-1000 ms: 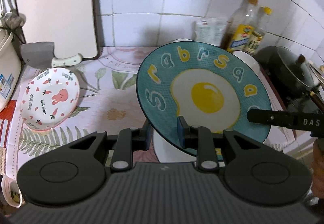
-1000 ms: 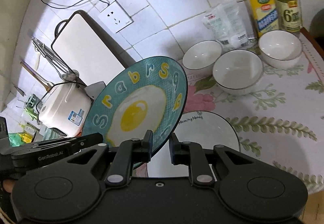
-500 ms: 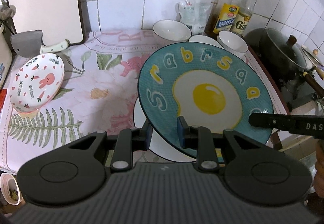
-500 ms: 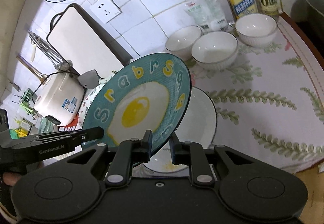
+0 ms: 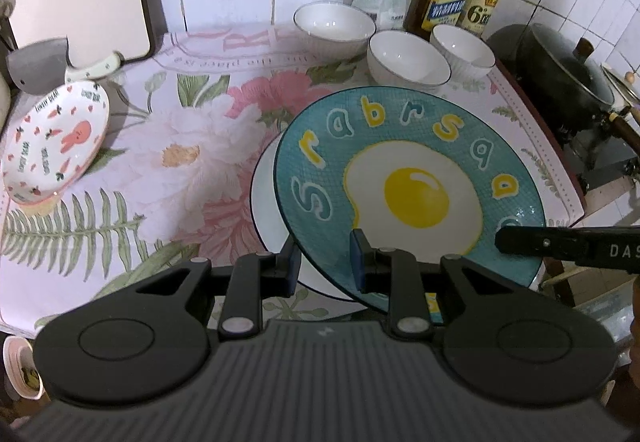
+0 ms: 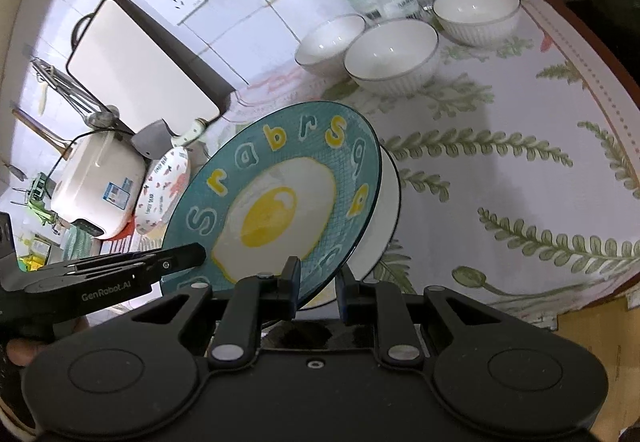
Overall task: Organize plates and bowls
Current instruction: 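Carry the blue plate over the white plate and lower it on top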
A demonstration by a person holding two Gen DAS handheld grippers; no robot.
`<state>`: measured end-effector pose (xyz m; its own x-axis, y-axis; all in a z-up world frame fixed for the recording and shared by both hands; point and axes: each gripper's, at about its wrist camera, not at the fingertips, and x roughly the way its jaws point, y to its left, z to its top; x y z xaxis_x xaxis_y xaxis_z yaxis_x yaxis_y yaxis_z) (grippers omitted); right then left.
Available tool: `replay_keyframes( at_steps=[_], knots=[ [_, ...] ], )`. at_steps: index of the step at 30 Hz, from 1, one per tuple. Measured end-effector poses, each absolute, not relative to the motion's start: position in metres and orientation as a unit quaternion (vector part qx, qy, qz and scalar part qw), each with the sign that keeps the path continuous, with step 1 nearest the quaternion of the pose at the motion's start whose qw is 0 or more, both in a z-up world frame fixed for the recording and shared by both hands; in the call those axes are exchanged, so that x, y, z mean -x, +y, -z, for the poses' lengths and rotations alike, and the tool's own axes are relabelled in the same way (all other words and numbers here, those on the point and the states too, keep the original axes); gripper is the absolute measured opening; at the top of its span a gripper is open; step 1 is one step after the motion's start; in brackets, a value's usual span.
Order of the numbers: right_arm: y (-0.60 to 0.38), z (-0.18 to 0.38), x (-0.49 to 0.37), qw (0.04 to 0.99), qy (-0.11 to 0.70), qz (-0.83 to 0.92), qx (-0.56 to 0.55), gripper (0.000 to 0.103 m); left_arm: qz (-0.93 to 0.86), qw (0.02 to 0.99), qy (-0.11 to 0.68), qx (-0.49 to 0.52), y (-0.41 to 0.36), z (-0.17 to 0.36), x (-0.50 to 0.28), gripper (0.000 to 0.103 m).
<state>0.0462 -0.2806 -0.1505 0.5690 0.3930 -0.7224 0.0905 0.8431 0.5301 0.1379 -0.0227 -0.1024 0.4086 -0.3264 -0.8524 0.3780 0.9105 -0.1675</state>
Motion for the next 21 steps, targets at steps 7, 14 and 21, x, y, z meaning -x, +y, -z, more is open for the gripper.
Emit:
replay_keyframes(
  at_steps=[7, 14, 21],
  knots=[
    [-0.275, 0.167, -0.058, 0.833, 0.481, -0.092, -0.257, 0.025, 0.193, 0.830, 0.524, -0.013, -0.020, 0.128, -0.151, 0.024],
    [-0.268, 0.184, -0.072, 0.825, 0.501, -0.090, -0.247, 0.025, 0.175, 0.821, 0.543, 0.008, -0.013, 0.153, -0.159, 0.024],
    [-0.264, 0.192, -0.081, 0.821, 0.514, -0.084, -0.234, 0.025, 0.169, 0.819, 0.548, 0.008, -0.015, 0.161, -0.163, 0.024]
  ],
)
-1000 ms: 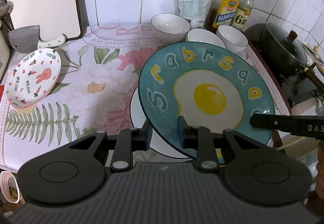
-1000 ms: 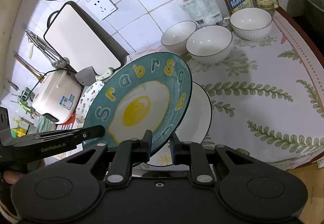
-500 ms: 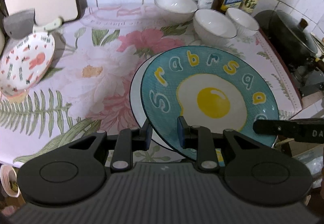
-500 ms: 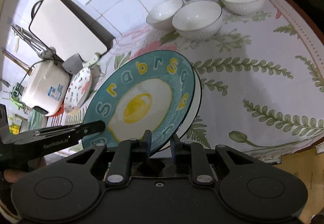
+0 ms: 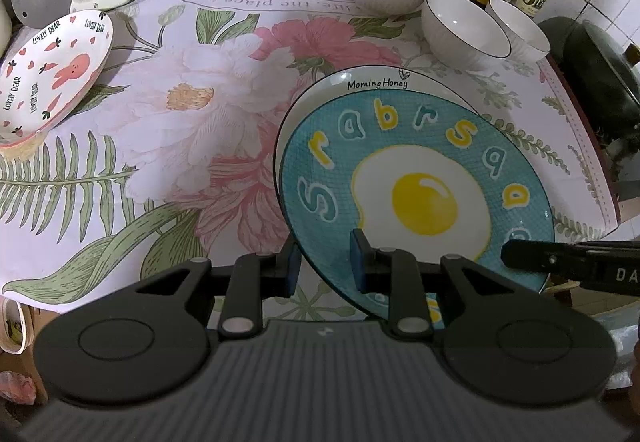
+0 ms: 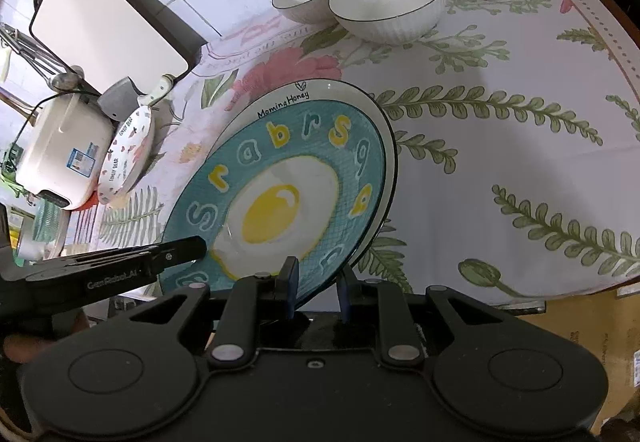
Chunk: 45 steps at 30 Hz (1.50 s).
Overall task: Organize plates and bowls
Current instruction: 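Carry the blue plate over the white plate and lower it on top, then open the right gripper and pull back from the stacked plates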
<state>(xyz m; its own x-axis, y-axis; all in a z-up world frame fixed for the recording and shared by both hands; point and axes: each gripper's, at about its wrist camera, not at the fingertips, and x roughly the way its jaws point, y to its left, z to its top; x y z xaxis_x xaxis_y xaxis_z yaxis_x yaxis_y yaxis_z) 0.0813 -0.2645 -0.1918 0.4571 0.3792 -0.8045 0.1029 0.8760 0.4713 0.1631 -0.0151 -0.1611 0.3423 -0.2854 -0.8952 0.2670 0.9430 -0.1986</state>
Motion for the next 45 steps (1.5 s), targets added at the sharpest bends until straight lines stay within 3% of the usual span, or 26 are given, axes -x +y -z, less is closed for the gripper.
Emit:
replay_keyframes(
  at_steps=[25, 35, 45],
  knots=[
    [-0.234, 0.188, -0.093, 0.848, 0.516, -0.024, -0.117, 0.028, 0.137, 0.798, 0.587, 0.016, -0.022, 0.179, -0.177, 0.026],
    [-0.241, 0.192, -0.088, 0.854, 0.504, -0.021, -0.126, 0.028, 0.133, 0.801, 0.583, -0.013, -0.029, 0.178, -0.174, 0.026],
    [-0.242, 0.149, -0.079, 0.867, 0.472, -0.071, -0.139, 0.029, 0.167, 0.810, 0.562, -0.023, -0.019, 0.134, -0.159, 0.026]
  ],
)
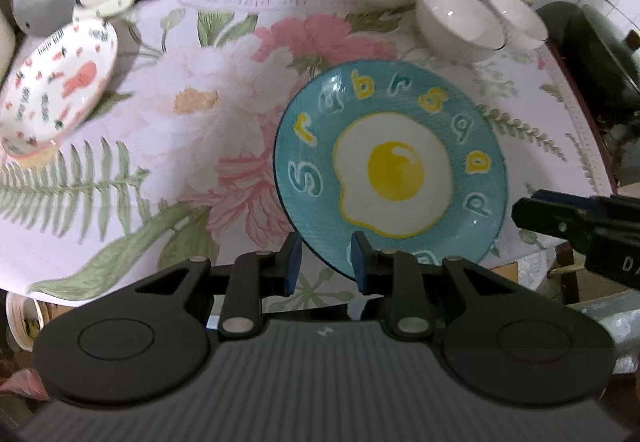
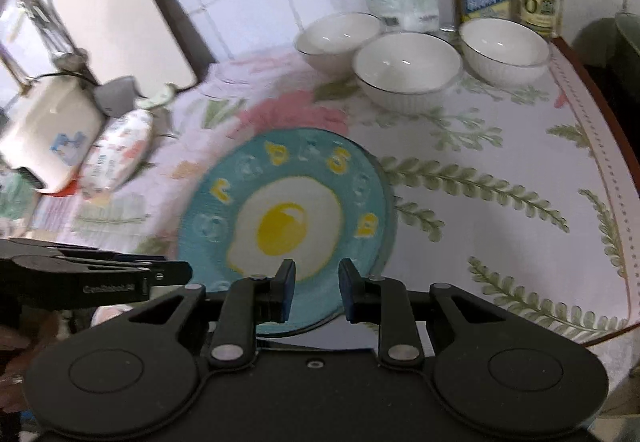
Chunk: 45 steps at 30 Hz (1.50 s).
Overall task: Organize plates and bowls
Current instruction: 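Open the right gripper and pull back from the stacked plates, then move the right gripper to the rim of the bunny-print Lovely Bear plate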
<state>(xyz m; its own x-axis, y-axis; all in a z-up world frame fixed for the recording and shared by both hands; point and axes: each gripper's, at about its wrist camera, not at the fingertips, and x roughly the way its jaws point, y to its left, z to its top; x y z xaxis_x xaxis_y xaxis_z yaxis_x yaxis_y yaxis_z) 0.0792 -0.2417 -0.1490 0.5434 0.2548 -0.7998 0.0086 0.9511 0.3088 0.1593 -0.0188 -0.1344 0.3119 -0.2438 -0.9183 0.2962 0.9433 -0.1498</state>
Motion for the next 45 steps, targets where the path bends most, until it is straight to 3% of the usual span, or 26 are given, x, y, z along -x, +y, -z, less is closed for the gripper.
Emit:
replay_keyframes(
  at_steps=[11, 26, 28, 33, 45],
  knots=[
    [-0.218, 0.098, -0.067, 0.870, 0.460, -0.138, -0.115, 0.055, 0.195, 0.819, 0.539, -0.034, 0.006, 0.088, -0.137, 0.034],
    [-0.167, 0.048, -0.072, 0.884, 0.408, -0.213, -0.083, 0.066, 0.161, 0.839, 0.519, 0.007, 0.071, 0.052, -0.131, 0.067],
    [-0.162, 0.044, -0.077, 0.885, 0.403, -0.218, -0.088, 0.067, 0.150, 0.847, 0.510, 0.008, 0.084, 0.049, -0.135, 0.080],
    [-0.148, 0.036, -0.091, 0.887, 0.380, -0.237, -0.109, 0.072, 0.100, 0.870, 0.482, 0.012, 0.119, 0.050, -0.148, 0.090],
    [-0.098, 0.065, -0.155, 0.882, 0.339, -0.305, -0.119, 0.073, 0.002, 0.906, 0.422, 0.020, 0.186, 0.082, -0.183, 0.091]
  ],
)
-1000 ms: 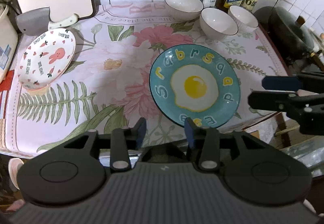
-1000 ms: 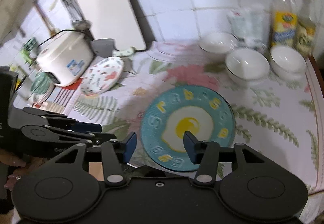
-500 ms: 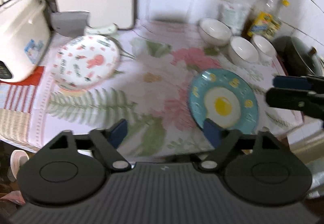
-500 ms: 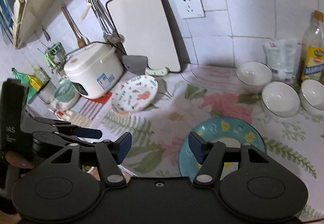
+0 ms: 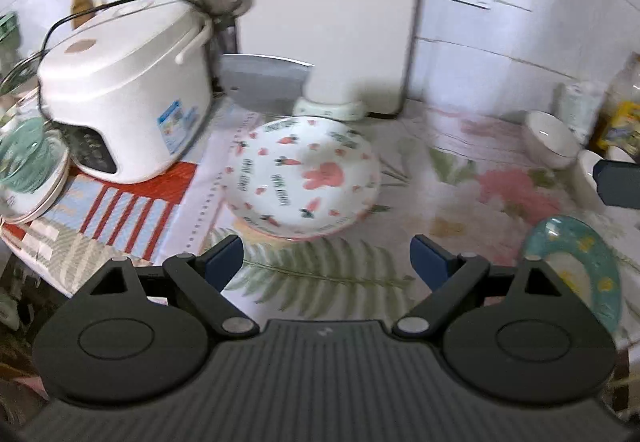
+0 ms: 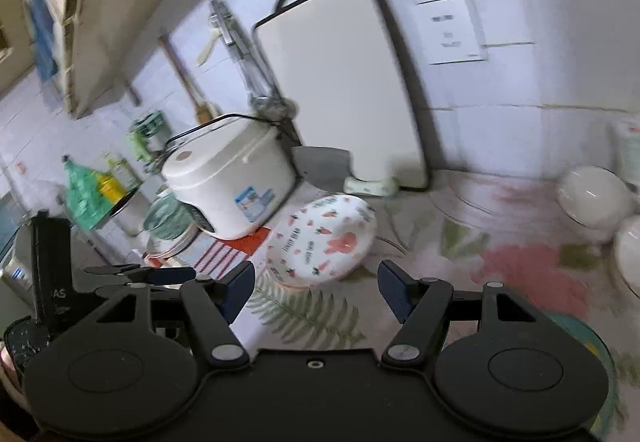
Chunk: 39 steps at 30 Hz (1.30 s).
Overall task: Organize plates and bowls
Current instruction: 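Move the right gripper to the rim of the bunny-print Lovely Bear plate, then close the right gripper on the bunny plate's rim, then lift the bunny plate off the cloth with the right gripper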
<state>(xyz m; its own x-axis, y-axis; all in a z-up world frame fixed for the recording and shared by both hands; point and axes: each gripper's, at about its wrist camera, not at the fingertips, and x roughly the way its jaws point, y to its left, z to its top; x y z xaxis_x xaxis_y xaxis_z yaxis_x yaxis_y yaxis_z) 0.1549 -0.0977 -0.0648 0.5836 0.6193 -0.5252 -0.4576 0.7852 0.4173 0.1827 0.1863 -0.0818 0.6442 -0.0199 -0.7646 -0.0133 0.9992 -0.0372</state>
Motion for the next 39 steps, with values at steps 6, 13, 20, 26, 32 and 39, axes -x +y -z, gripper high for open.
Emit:
replay_keyframes(
  at_steps=[6, 13, 20, 26, 32, 39],
  knots=[
    [-0.088, 0.118, -0.199, 0.858, 0.349, -0.318, -0.200, 0.073, -0.016, 0.905, 0.420, 0.066, 0.209, 0.116, -0.197, 0.090],
    [-0.055, 0.162, -0.248, 0.841, 0.397, -0.305, -0.205, 0.073, -0.048, 0.896, 0.422, 0.131, 0.236, 0.157, -0.224, 0.081],
    [-0.025, 0.198, -0.281, 0.840, 0.437, -0.259, -0.192, 0.071, -0.078, 0.884, 0.443, 0.125, 0.248, 0.198, -0.254, 0.068],
    [-0.012, 0.223, -0.296, 0.824, 0.457, -0.246, -0.228, 0.057, -0.073, 0.881, 0.443, 0.150, 0.255, 0.209, -0.265, 0.034],
    [-0.004, 0.236, -0.306, 0.825, 0.460, -0.226, -0.237, 0.027, -0.074, 0.868, 0.451, 0.192, 0.265, 0.218, -0.272, 0.022],
    [-0.004, 0.252, -0.316, 0.824, 0.464, -0.212, -0.246, 0.019, -0.079, 0.854, 0.453, 0.242, 0.273, 0.228, -0.279, 0.021]
  ],
)
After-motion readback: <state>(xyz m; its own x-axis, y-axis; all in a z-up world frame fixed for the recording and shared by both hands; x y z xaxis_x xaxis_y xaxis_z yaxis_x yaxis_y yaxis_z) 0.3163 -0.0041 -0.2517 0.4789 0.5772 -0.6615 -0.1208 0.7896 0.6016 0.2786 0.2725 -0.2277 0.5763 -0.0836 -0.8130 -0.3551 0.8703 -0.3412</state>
